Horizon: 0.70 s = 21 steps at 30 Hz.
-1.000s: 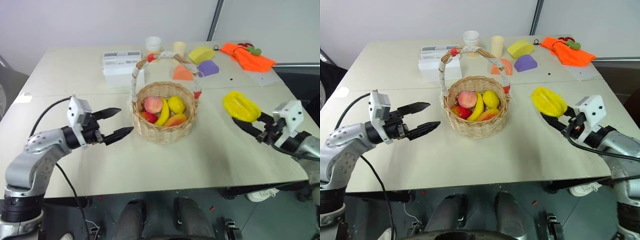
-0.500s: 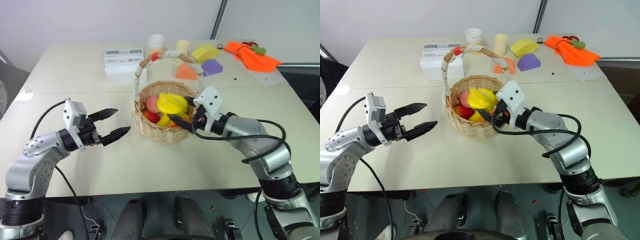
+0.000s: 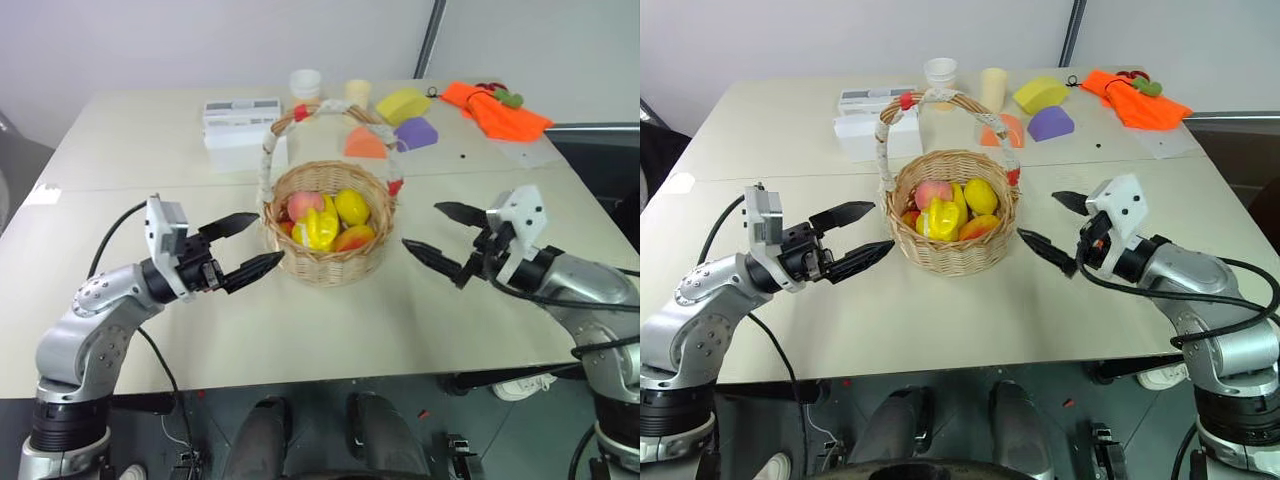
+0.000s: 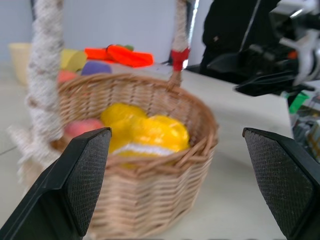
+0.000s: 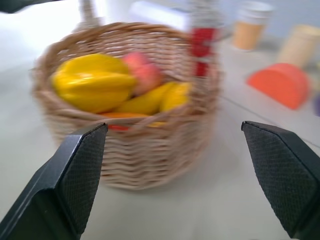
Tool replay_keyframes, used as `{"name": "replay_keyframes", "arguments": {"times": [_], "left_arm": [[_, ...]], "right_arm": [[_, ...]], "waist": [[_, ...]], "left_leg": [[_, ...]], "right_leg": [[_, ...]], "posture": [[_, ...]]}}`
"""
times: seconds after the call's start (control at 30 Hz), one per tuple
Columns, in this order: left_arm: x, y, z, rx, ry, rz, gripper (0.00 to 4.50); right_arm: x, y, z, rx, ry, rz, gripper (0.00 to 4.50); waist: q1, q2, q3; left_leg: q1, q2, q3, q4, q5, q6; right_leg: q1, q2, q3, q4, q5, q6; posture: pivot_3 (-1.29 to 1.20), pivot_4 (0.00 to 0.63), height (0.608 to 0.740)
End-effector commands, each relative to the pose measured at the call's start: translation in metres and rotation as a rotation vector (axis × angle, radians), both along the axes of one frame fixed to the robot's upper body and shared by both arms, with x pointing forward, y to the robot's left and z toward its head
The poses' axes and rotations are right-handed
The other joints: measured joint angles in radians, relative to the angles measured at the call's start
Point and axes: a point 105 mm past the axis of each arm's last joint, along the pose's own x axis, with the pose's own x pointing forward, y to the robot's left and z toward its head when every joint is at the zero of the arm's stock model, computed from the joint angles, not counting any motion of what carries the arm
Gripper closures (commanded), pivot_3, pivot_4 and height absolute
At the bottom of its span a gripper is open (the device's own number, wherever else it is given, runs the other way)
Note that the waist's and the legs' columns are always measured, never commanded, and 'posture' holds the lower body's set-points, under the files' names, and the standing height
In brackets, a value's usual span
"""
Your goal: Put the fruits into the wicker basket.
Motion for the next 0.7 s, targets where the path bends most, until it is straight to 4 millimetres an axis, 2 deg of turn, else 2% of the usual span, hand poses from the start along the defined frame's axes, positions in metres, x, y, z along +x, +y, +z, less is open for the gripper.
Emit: {"name": "replay_keyframes", "arguments": {"times": [0.03,0.17,0.23,0.33,0.47,0.53,0.63,0.7], "left_arm": [[-0.003,-0.011,0.01,-0.015,-0.041,-0.046,0.0],[-0.004,-0.015,0.01,-0.015,-0.04,-0.058,0.0],[-0.005,-0.016,0.009,-0.015,-0.039,-0.057,0.0],[-0.007,-0.016,0.008,-0.016,-0.038,-0.048,0.0],[-0.009,-0.015,0.005,-0.019,-0.031,-0.035,0.0],[-0.009,-0.017,0.003,-0.02,-0.026,-0.036,0.0],[-0.009,-0.02,0.002,-0.027,-0.024,-0.041,0.0],[-0.007,-0.023,0.002,-0.033,-0.024,-0.048,0.0]], "right_arm": [[0.016,0.014,0.015,0.065,-0.09,-0.009,0.04],[0.042,0.026,0.017,0.128,-0.107,-0.036,0.04],[0.052,0.025,0.015,0.147,-0.095,-0.067,0.04],[0.056,0.018,0.019,0.196,-0.097,-0.095,1.33],[0.05,0.008,0.031,0.247,-0.124,-0.101,3.39],[0.047,-0.004,0.038,0.254,-0.161,-0.146,4.42],[0.048,-0.03,0.049,0.256,-0.216,-0.267,4.47],[0.054,-0.058,0.054,0.236,-0.253,-0.413,4.47]], "waist": [[-0.001,0.0,0.0],[0.002,0.0,0.0],[0.003,0.0,0.0],[0.008,0.0,0.0],[0.006,0.0,0.0],[0.006,0.0,0.0],[0.006,0.0,0.0],[0.007,0.0,0.0]], "left_leg": [[0.0,0.0,0.0,0.0,0.0,0.0],[0.0,0.003,0.0,-0.001,0.0,0.0],[-0.001,0.003,0.0,-0.001,0.0,0.0],[-0.002,0.004,0.0,-0.001,0.0,0.0],[-0.003,0.005,0.0,-0.001,0.0,0.0],[-0.002,0.005,0.0,-0.001,0.0,0.0],[-0.002,0.005,0.0,-0.001,0.0,0.0],[-0.003,0.004,0.001,0.0,0.0,0.0]], "right_leg": [[0.0,0.001,0.0,0.0,0.0,0.0],[-0.001,0.004,0.0,0.001,0.002,0.004],[-0.002,0.004,0.0,0.001,0.002,0.004],[-0.002,0.003,-0.001,0.0,0.002,0.004],[-0.002,0.002,0.0,0.0,0.002,0.004],[-0.002,0.002,0.0,0.0,0.002,0.004],[-0.002,0.003,0.0,0.0,0.002,0.003],[-0.002,0.003,0.0,0.0,0.002,0.003]], "posture": [[0.0,0.15,0.74],[0.0,0.15,0.74],[0.0,0.15,0.74],[0.0,0.15,0.74],[0.0,0.15,0.74],[0.0,0.15,0.74],[0.0,0.15,0.74],[0.0,0.15,0.74]]}}
